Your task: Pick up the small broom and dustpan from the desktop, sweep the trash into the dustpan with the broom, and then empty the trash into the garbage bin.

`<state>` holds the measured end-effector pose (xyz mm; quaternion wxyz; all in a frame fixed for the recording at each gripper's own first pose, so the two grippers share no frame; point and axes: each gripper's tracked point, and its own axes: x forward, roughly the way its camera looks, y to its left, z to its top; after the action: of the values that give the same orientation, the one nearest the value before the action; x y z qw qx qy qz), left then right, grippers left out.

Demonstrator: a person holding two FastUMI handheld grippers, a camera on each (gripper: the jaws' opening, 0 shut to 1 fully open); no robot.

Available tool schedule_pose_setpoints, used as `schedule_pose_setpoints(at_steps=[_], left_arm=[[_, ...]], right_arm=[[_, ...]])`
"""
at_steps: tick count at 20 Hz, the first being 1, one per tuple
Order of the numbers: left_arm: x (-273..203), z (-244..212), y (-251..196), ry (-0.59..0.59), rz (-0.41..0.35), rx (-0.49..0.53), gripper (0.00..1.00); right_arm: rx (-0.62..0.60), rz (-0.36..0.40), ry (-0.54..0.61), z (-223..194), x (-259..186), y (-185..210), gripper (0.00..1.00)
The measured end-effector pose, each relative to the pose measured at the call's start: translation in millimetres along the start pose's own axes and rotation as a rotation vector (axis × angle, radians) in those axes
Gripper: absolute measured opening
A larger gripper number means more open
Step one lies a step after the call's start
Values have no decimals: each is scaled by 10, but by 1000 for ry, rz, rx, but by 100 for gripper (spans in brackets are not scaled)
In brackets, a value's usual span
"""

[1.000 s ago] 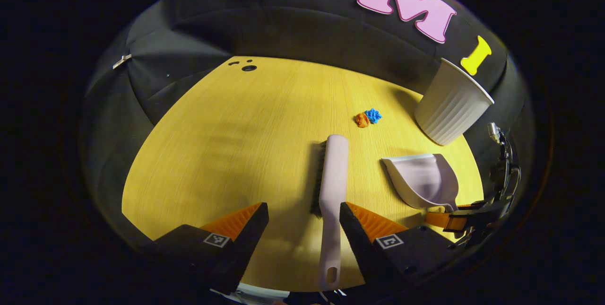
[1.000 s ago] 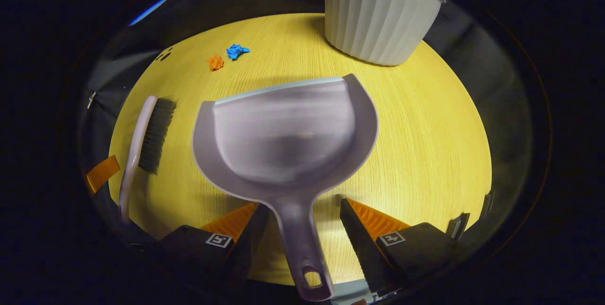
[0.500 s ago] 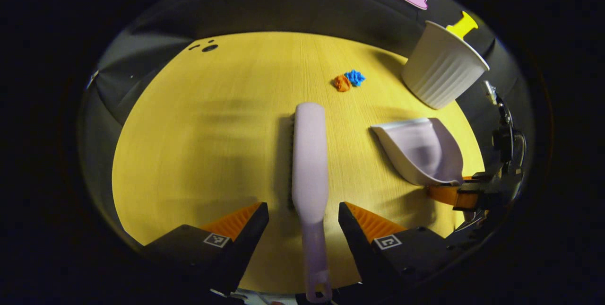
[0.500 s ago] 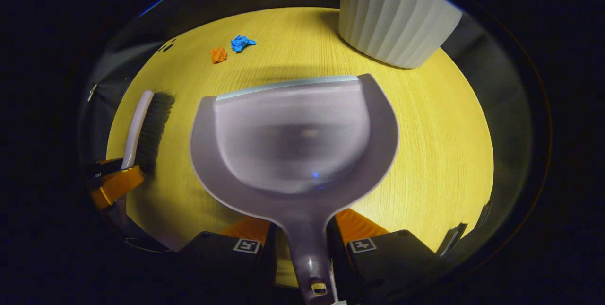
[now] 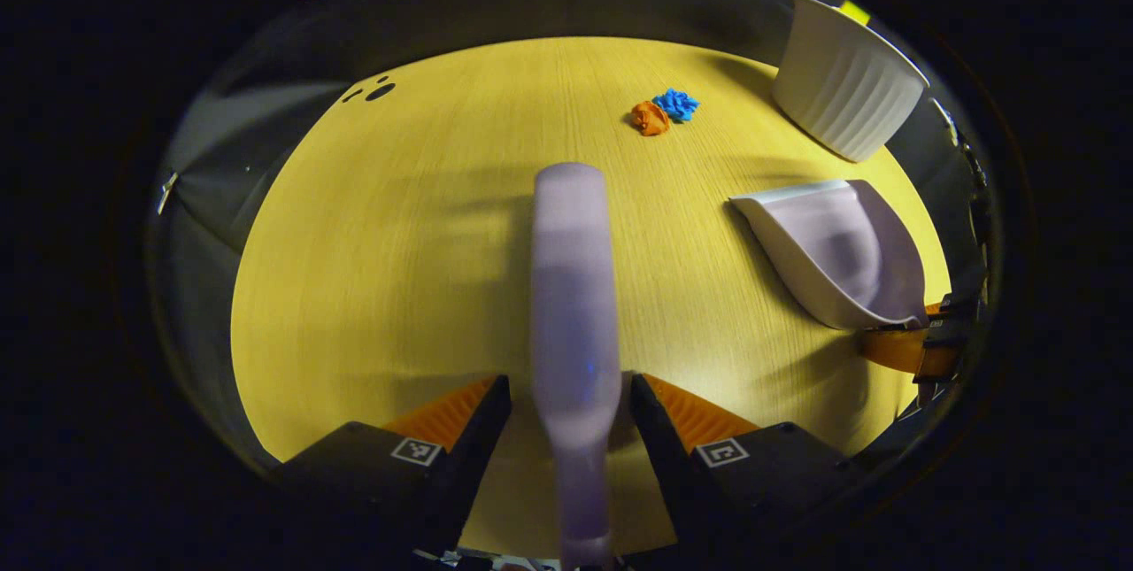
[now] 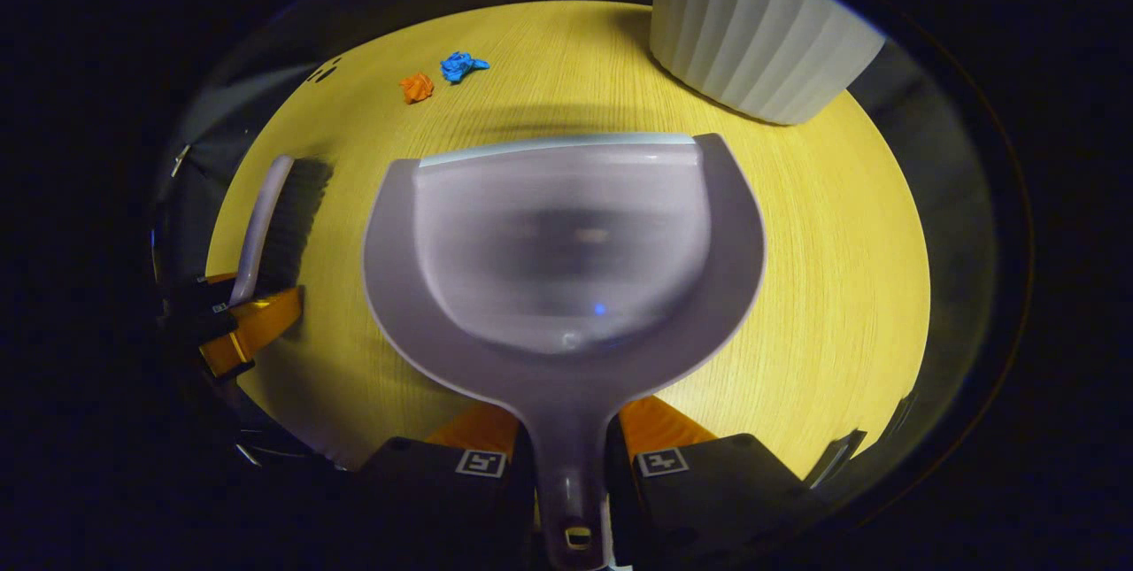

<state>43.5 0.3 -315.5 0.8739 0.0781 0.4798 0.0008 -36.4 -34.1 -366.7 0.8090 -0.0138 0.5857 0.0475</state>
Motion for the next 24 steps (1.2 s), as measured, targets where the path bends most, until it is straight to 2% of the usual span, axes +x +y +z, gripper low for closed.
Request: schedule_pose_setpoints(at_steps=[1, 2, 3, 4, 5, 6, 7, 8, 9, 10, 11, 15, 18, 19, 20, 21, 22, 24], left_arm=[[13, -23, -28, 4, 4, -8, 88], [10, 3, -44, -11, 8, -16, 77], [44, -8, -45, -10, 14, -24, 70], [35, 15, -57, -17, 16, -35, 59], [58, 12, -63, -20, 22, -45, 53], [49, 31, -68, -25, 19, -52, 40], [48, 26, -58, -32, 15, -56, 38], [46, 32, -48, -34, 6, -66, 36], [46, 47, -46, -34, -9, -75, 33], [41, 65, -42, -33, -26, -85, 30], [35, 74, -19, -36, -35, -85, 29], [26, 297, 41, -79, -69, -50, 27], [41, 514, 112, -89, -66, 39, 27], [74, 610, 121, -90, -67, 72, 28], [87, 709, 138, -91, -65, 104, 27], [112, 800, 185, -88, -50, 139, 28], [127, 918, 213, -95, -35, 171, 27], [213, 1101, 182, -92, -45, 204, 28]], right_arm=[[2, 0, 3, 4, 3, 0, 39], [-2, 0, 2, 5, -13, 4, 43], [-8, 0, 0, 4, -4, -1, 43], [-20, 1, -6, 8, -4, 3, 34], [-27, 3, -15, 5, -3, -11, 36], [-30, 4, -20, 14, 3, -4, 37], [-33, 8, -28, 21, 8, -12, 37], [-38, 15, -30, 18, 2, -9, 33], [-43, 22, -34, 24, 0, -8, 36], [-51, 23, -36, 15, -9, -16, 32], [-62, 22, -43, 19, -11, -38, 36], [-92, 42, -60, 36, -72, -87, 36], [-145, 46, -72, 85, -136, -156, 36], [-157, 53, -77, 95, -170, -170, 39], [-163, 60, -85, 148, -192, -185, 32], [-170, 62, -88, 187, -203, -186, 40], [-183, 65, -94, 228, -221, -196, 36], [-226, 67, -103, 318, -238, -216, 36]])
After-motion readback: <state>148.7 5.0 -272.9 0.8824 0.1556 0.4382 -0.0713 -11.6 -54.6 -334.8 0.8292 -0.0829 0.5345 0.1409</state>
